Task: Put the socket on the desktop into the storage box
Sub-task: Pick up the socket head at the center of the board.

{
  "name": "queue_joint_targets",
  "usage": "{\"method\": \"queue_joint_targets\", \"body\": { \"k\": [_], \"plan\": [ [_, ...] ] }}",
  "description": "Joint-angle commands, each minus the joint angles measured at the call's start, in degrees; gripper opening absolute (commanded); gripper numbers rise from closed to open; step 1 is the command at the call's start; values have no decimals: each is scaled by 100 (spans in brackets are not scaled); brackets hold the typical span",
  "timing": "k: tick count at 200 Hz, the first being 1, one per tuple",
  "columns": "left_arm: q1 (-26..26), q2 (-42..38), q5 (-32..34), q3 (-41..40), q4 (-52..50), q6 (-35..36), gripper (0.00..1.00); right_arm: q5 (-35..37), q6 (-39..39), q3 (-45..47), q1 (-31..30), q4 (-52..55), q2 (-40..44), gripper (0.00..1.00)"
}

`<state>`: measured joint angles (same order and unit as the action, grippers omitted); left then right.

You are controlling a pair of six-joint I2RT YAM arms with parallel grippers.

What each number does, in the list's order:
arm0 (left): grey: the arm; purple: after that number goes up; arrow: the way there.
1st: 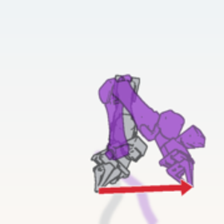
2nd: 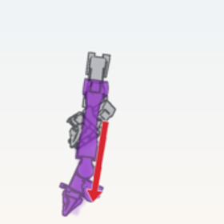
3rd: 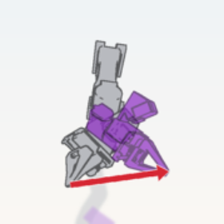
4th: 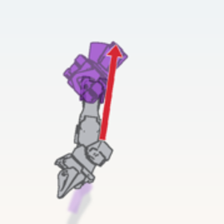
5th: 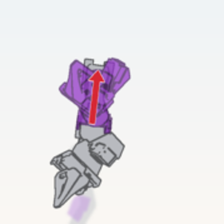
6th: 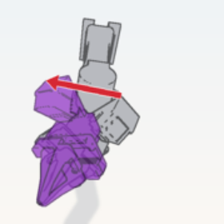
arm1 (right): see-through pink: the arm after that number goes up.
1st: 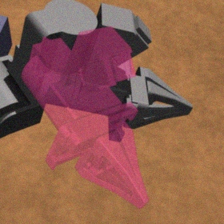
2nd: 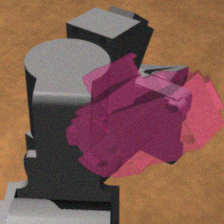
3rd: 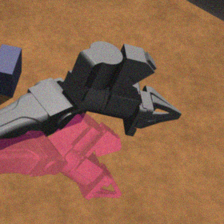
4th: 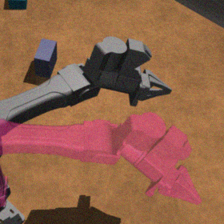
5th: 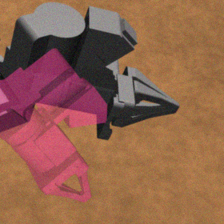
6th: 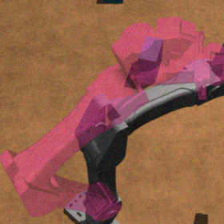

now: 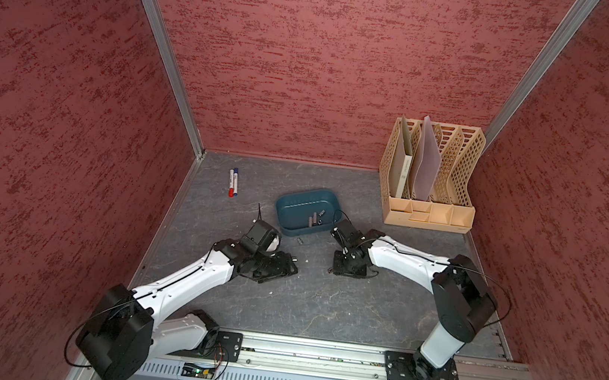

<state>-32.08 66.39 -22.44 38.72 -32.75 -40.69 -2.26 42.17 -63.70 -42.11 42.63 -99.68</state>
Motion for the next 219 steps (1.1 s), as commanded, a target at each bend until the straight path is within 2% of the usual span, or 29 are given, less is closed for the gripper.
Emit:
{"method": "queue_joint_targets", "body": {
  "k": [1,53,103,172,219],
  "plan": [
    [-44,-43,16,-90,151,-86,70,152,89,-146,26,-127,-80,46],
    [-80,-12,64,-154,180,-136,70,143,89,-167,45,-176,-192,44],
    [-106,35,81,-172,212,-175,69,136,98,-96,56,-219,-266,37],
    [-132,67,99,-198,252,-217,69,147,70,-11,71,-299,-393,32],
    [-146,58,113,-213,266,-240,69,167,54,-11,75,-326,-505,23]
  ]
}}
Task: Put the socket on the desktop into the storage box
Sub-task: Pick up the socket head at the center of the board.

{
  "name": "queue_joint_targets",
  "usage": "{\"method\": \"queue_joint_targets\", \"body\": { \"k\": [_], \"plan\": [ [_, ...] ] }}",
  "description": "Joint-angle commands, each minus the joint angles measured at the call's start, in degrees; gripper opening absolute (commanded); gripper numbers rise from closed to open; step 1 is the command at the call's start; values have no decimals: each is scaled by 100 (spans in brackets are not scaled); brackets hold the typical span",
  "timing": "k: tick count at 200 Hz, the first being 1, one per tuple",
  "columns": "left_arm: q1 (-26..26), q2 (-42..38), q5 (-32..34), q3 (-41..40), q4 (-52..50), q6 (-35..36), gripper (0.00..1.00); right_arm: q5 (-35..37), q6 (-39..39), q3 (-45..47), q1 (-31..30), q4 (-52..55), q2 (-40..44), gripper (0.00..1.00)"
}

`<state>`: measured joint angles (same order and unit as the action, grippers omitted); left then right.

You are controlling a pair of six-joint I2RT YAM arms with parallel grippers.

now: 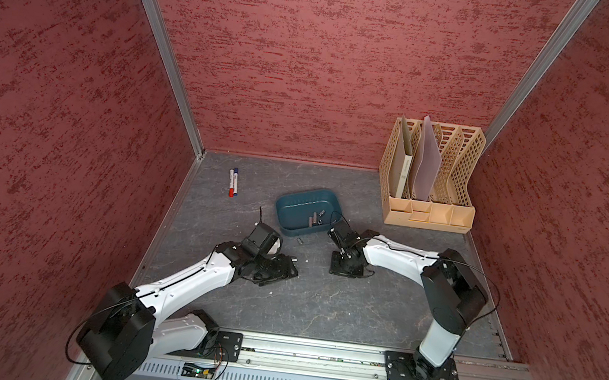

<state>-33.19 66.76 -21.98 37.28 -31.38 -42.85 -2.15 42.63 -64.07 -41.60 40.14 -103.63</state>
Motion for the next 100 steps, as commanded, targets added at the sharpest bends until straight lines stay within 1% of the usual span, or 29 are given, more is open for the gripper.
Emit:
{"method": "queue_joint_targets", "body": {
  "k": [1,21,40,77,100],
  "plan": [
    [-36,25,69,-66,125,-23,69,159,4,27,23,-77,-111,23],
    [-38,12,71,-68,127,-27,69,179,7,33,21,-68,-107,17],
    [-44,8,75,-80,139,-27,69,206,8,47,22,-59,-43,14],
    [-45,-23,162,-47,149,-53,69,310,-26,-6,22,106,223,13],
    [-38,-87,202,-19,212,-85,70,328,-126,-197,21,285,389,13]
  ]
}}
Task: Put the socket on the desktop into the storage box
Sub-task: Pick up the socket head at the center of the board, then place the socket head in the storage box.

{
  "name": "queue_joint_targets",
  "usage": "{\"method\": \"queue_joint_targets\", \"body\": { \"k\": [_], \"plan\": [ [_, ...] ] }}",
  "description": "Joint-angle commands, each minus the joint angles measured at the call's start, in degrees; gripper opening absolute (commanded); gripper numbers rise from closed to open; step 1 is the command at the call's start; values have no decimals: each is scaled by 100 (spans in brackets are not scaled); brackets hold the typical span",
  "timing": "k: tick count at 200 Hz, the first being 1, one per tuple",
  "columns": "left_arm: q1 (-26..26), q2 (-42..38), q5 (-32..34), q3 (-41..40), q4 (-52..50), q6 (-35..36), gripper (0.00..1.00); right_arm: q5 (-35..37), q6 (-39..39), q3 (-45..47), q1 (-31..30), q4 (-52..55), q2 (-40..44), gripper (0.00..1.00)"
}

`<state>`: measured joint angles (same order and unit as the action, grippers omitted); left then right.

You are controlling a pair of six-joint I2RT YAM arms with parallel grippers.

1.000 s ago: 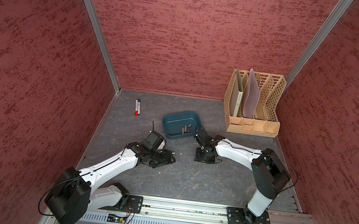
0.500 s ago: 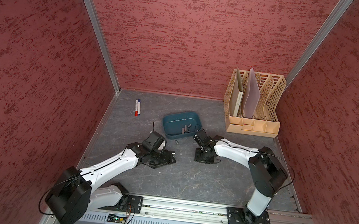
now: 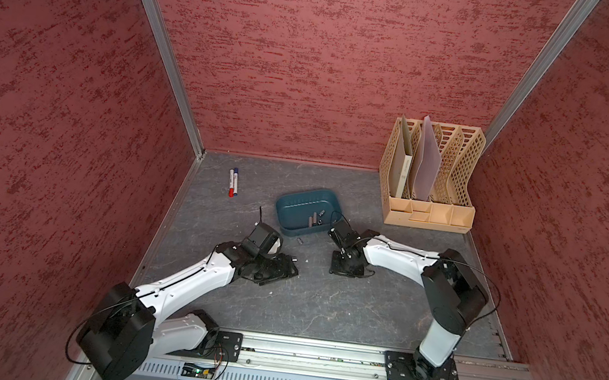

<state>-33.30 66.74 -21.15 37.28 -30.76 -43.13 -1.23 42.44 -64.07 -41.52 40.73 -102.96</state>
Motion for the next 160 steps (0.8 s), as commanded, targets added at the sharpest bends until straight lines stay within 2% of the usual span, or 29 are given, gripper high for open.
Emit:
{"method": "queue_joint_targets", "body": {
  "k": [1,61,160],
  "plan": [
    [-27,-88,119,-19,150,-60,70,237,-110,-204,12,234,325,13],
    [288,-203,21,120,228,-142,71,282,-516,-1144,20,642,256,13],
    [1373,-574,-423,320,266,-212,71,-42,-1075,-3762,323,1228,-1293,13]
  ]
}}
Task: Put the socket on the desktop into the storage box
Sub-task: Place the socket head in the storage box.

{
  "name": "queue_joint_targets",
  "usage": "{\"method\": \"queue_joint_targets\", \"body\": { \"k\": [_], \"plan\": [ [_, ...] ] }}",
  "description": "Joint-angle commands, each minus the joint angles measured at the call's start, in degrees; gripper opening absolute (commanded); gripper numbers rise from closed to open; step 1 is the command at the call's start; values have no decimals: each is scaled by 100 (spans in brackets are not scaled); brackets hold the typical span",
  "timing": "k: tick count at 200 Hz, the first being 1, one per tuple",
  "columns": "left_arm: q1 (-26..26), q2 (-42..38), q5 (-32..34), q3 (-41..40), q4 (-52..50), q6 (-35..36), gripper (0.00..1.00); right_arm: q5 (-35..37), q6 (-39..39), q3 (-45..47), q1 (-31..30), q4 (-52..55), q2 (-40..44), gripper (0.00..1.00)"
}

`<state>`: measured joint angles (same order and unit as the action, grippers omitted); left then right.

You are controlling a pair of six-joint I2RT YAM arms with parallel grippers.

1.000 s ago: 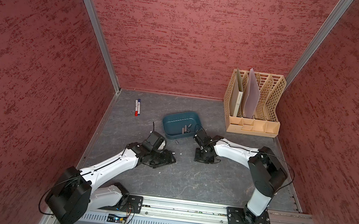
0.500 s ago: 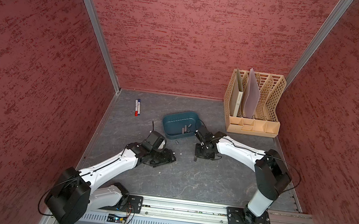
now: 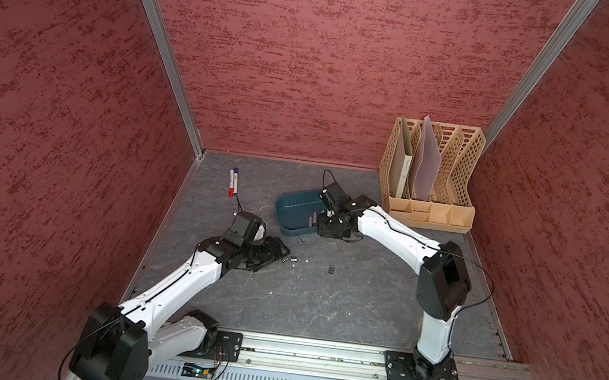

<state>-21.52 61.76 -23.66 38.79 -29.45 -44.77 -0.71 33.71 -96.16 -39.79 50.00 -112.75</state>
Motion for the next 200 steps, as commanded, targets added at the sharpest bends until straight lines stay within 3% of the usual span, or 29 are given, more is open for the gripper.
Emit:
{"method": "queue_joint_targets", "body": {
  "k": [1,125,171,200],
  "plan": [
    [202,-67,-182,171,138,-48,71,-100,-201,-580,158,309,-329,13],
    [710,69,-314,235,419,-259,71,-750,-249,-3389,775,1167,-2635,13],
    [757,31,-321,139,374,-251,71,-859,-201,-3671,867,1226,-2991,16],
    [772,35,-323,77,373,-249,71,-843,-199,-3674,885,1223,-2981,26]
  ]
}}
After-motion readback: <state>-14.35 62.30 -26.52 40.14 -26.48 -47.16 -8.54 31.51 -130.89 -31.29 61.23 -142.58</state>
